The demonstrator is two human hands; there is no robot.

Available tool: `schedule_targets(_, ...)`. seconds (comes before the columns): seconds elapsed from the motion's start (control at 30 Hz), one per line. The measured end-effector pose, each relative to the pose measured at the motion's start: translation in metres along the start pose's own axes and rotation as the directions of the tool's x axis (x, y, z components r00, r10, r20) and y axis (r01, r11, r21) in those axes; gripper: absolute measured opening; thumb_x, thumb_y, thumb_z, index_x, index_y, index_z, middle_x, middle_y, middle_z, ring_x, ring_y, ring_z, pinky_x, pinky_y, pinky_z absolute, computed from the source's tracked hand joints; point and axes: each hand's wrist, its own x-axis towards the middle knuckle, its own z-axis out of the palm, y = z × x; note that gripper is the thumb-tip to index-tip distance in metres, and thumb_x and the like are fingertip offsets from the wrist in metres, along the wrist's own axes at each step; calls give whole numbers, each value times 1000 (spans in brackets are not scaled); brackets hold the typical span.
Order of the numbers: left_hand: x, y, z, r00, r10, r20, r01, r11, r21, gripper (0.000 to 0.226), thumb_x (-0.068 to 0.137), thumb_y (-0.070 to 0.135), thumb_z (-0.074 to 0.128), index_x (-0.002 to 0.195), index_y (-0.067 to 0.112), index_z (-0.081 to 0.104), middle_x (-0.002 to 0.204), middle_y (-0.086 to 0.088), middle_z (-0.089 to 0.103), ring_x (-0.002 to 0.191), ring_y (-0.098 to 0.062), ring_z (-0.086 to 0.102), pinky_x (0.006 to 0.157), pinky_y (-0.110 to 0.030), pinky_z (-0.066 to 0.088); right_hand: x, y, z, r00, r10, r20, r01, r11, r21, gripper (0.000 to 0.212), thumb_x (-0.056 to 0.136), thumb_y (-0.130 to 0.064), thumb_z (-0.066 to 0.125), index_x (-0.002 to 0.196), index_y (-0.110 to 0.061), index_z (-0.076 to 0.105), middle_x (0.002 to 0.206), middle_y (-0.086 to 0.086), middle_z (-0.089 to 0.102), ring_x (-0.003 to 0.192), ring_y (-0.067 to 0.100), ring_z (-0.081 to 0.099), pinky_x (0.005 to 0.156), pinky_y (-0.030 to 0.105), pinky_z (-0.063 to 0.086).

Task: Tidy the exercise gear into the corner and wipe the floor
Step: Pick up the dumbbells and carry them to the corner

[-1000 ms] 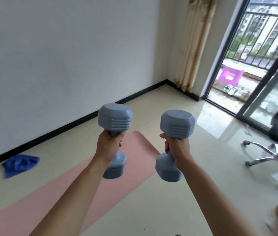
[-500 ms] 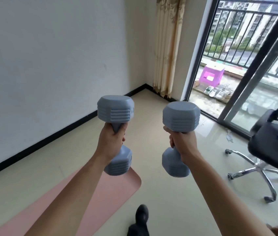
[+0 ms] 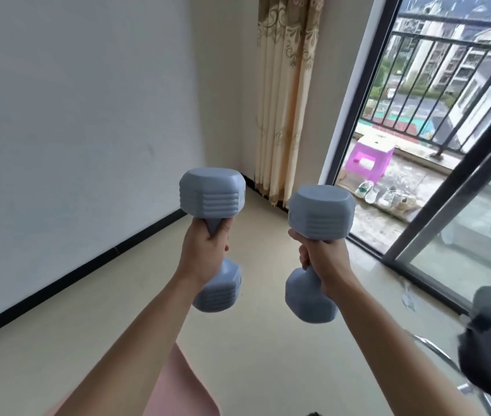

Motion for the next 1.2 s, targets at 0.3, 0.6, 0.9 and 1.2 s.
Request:
schedule_targets(0.3, 204, -17, 128, 979, -140, -146, 141, 990, -7, 35, 96, 39, 59, 89, 5, 55, 65, -3, 55, 58, -14, 54, 62, -36, 49, 271, -19, -11, 989, 33, 145, -34, 999, 1, 34, 83, -22, 76, 65, -12, 49, 59, 13, 46, 54, 21, 41, 49, 30, 36)
schedule_targets(0.6, 374, -39, 138, 914, -284, -292, 278, 959, -60, 32, 96, 36, 60, 80, 8, 52, 61, -3, 54, 55, -15, 52, 55, -34, 46, 474, -68, 80, 930, 117, 348, -71, 987, -143, 43, 84, -25, 73, 55, -12, 43, 53, 10, 44, 48, 18, 40, 52, 28, 36)
schedule_targets(0.9, 579, -112, 100, 843, -373, -388, 356, 927, -118, 33, 95, 34, 61, 85, 4, 52, 61, -5, 53, 53, -14, 51, 49, -22, 45, 656, -86, 230, 888, 210, 409, -120, 965, -234, 37, 83, -23, 73, 59, -12, 47, 54, 8, 47, 49, 19, 43, 50, 29, 38)
schedule_targets(1.2, 770, -167, 90, 770, -511, -383, 497, 856, -143, 31, 96, 34, 59, 89, 5, 53, 66, -6, 55, 57, -16, 52, 52, -26, 45, 834, -95, 334, 826, 321, 464, -197, 935, -296, 30, 83, -22, 74, 66, -10, 52, 54, 6, 51, 48, 17, 47, 51, 31, 41)
